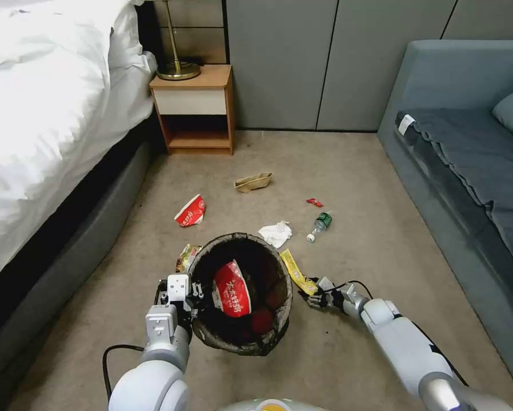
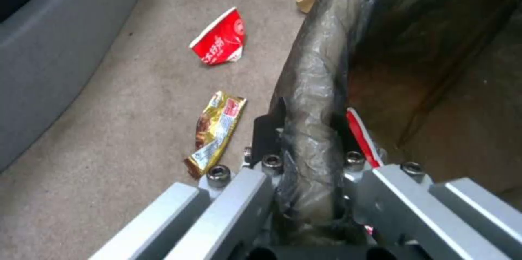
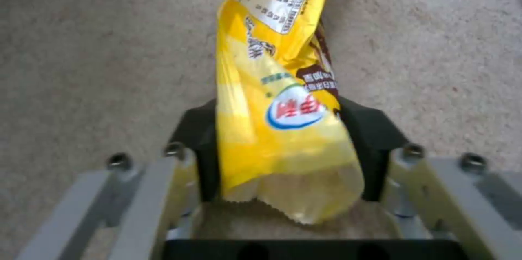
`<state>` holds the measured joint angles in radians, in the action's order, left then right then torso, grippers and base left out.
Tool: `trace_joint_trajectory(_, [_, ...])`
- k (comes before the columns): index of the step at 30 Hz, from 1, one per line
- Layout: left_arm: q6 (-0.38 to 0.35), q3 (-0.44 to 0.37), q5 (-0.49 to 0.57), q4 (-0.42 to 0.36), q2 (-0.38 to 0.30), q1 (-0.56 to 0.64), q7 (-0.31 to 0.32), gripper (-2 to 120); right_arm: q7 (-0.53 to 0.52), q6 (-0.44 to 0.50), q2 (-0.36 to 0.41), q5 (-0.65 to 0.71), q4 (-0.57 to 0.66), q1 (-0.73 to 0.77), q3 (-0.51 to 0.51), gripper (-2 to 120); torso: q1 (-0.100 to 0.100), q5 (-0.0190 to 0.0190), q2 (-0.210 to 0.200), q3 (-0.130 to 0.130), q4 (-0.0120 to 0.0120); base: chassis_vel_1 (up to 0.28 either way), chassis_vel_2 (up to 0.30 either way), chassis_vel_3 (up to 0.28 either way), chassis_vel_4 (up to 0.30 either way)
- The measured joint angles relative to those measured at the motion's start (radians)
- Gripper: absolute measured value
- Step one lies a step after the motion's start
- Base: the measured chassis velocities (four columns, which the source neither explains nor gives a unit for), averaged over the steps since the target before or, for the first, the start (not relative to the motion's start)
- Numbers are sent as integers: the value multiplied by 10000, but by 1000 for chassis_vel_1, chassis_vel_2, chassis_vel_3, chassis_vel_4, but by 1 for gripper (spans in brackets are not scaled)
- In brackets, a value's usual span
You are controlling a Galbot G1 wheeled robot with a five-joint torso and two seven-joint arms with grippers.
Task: Pick up the trash bin, then pick up the garbage from the floor and place it into the trash bin.
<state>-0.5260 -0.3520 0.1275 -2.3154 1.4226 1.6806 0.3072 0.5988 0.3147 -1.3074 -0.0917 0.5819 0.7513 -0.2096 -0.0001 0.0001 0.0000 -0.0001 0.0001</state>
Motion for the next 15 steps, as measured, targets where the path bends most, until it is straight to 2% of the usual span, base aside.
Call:
trace_joint_trajectory(2, [1,1,-1,-15,-1,5,-2,0,-77,-8,-9,27,-19,5,0,34,0,2,0,0,2,0,0,0,0])
trace_joint_trajectory(3, [1,1,-1,-15,-1,5,-2,0,-77,-8,-9,27,-19,5,0,34,0,2,0,0,2,0,0,0,0])
trace_joint_trajectory(7, [4,1,-6,-40,-6,31,-2,0,-191,-12,-13,63,-27,38,-20,15,0,5,0,0,3,0,0,0,0])
trace_joint_trajectory(8, [4,1,-6,-40,-6,31,-2,0,-191,-12,-13,63,-27,38,-20,15,0,5,0,0,3,0,0,0,0])
trace_joint_trajectory(9, [7,1,-12,-42,-6,29,-2,0,-274,-22,-6,83,-16,45,-45,10,0,-6,0,0,0,0,0,0,0])
trace_joint_trajectory(11, [8,6,-13,-41,-7,14,-3,0,-318,-23,0,125,14,66,-48,2,0,3,0,0,-2,0,0,0,0])
trace_joint_trajectory(15, [12,14,-16,-42,-12,-19,-3,0,-381,-24,41,145,77,84,-52,0,0,-2,-1,0,-3,0,0,0,0])
